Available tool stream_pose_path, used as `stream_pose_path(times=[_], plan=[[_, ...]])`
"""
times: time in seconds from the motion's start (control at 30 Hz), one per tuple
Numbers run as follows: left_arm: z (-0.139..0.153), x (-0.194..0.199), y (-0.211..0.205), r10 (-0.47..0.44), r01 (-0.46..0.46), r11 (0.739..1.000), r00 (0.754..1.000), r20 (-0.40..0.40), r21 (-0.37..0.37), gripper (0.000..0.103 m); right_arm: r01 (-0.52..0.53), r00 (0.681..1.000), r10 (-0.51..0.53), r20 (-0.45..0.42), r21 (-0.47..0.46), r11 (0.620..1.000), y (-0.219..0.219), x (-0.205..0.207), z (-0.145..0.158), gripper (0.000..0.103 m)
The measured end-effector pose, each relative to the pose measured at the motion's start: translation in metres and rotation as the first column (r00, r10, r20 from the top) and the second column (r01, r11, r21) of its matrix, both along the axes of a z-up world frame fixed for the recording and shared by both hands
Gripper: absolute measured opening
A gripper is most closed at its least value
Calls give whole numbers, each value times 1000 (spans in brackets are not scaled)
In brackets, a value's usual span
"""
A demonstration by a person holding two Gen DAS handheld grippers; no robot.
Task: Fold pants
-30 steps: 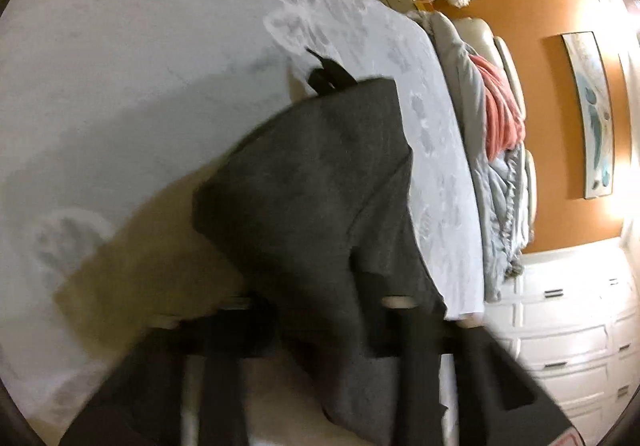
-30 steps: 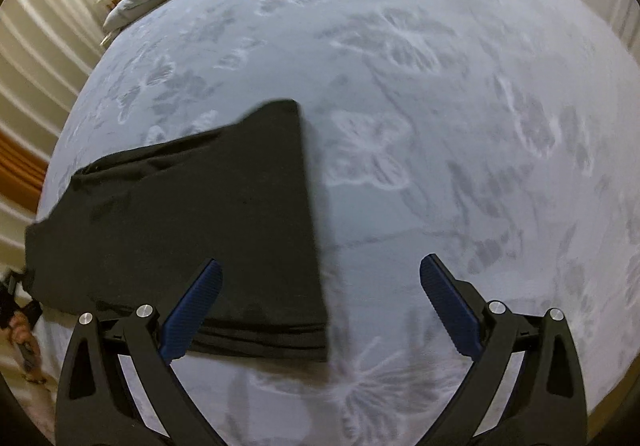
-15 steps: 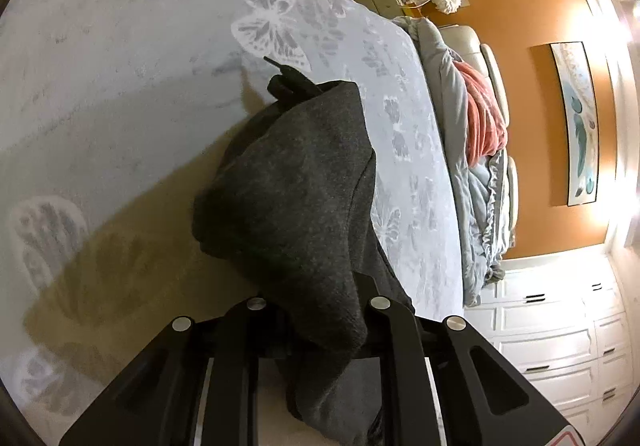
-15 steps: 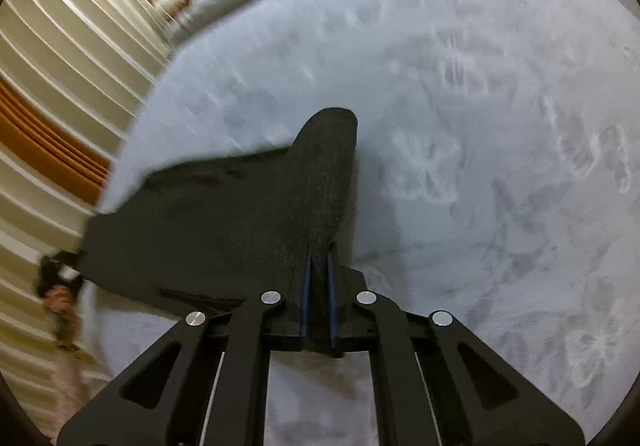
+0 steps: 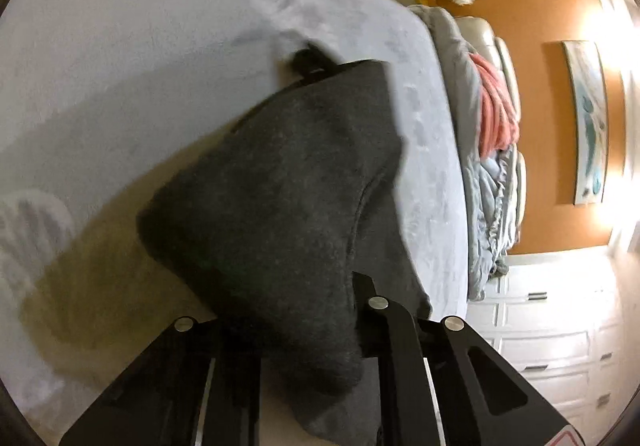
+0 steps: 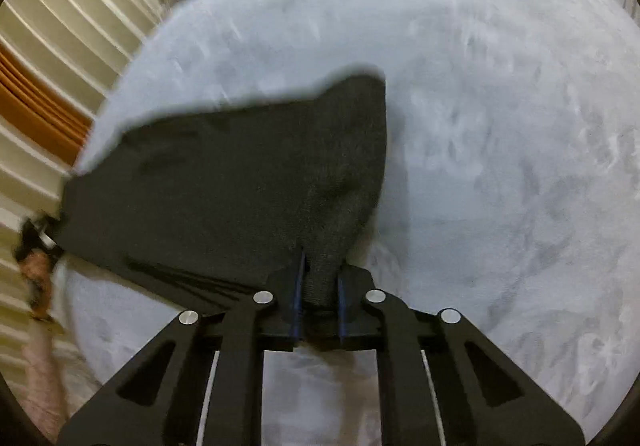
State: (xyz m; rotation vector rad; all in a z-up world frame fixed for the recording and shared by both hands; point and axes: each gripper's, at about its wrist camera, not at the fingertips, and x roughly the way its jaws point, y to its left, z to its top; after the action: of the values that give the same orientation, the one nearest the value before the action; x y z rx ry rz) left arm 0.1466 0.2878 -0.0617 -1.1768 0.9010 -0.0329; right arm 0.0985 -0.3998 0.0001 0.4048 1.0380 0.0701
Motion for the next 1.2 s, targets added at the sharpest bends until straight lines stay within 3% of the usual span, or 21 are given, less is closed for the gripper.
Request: stream_pose_path(times=[0.07,0.13,0.2,0.27,0.3,0.33,0.37,0.43,0.53,0.67,0.7,0.77,0.8,0.83,0.87,0.9,1.0,1.07,1.1,1.2], plan=[[21,-4,-5,-33,31,999,998,54,24,11,17,999,-17,38,21,1000,-17,-16,21,9],[27,-4,-10,-75,72,995,996,51,71,11,38,999,-38,-4,-20,999,-29,-21,14,9],[13,-1,-16,-106,106,992,994,-7,67,11,57,990,-67,-125,-84,995,-36,-15,-19,10],[-5,-3,-18,-91,96,994,993,-70,59,11,29,972,-48,-231,-85,996,-33,-8,-47,12],[-9,-3,-19,-85,90,994,993,-86,58,11,9,973,-36,-227,-121,993,-27,-6,-47,20],[-12,-4,-18,-80,84,995,993,-91,46,11,17,977,-55,-207,-181,983,-24,-9,-37,35],[-10,-6,-17,-72,74,997,994,-82,30,11,40,985,-78,-153,-235,971,-22,-12,-20,44],[2,-9,-19,-75,77,996,996,-50,45,11,92,993,-107,-41,-273,958,-21,-21,9,64],[29,-13,-34,-79,78,989,997,4,125,11,132,990,-118,72,-239,962,-16,-27,37,72],[90,-16,-79,-146,114,969,979,139,219,10,77,995,-58,85,-231,970,7,-14,44,76],[113,-23,-102,-194,142,959,960,200,246,10,66,995,-47,86,-238,969,9,-14,44,76],[164,-39,-171,-382,264,896,867,319,357,12,52,995,-32,90,-229,972,15,-6,44,76],[182,-48,-213,-510,364,837,790,341,409,27,38,996,-18,92,-219,975,15,-10,45,76],[186,-53,-234,-581,431,799,735,351,420,41,28,996,-8,94,-218,976,19,-12,46,76],[188,-57,-255,-640,490,759,681,355,429,67,26,995,-5,95,-222,975,21,-11,45,76],[187,-62,-265,-659,502,744,663,355,441,81,22,996,-2,90,-222,975,23,-12,44,76],[173,-71,-254,-637,482,762,676,370,433,86,15,997,-1,78,-176,984,21,-13,37,76],[163,-65,-236,-601,462,788,720,347,407,86,3,997,6,71,-131,991,20,-12,34,76],[158,-62,-219,-562,429,812,758,331,396,86,-4,998,11,64,-112,994,20,-11,31,76],[153,-59,-190,-497,360,839,811,307,407,86,-10,1000,12,25,-58,998,20,-2,19,77]])
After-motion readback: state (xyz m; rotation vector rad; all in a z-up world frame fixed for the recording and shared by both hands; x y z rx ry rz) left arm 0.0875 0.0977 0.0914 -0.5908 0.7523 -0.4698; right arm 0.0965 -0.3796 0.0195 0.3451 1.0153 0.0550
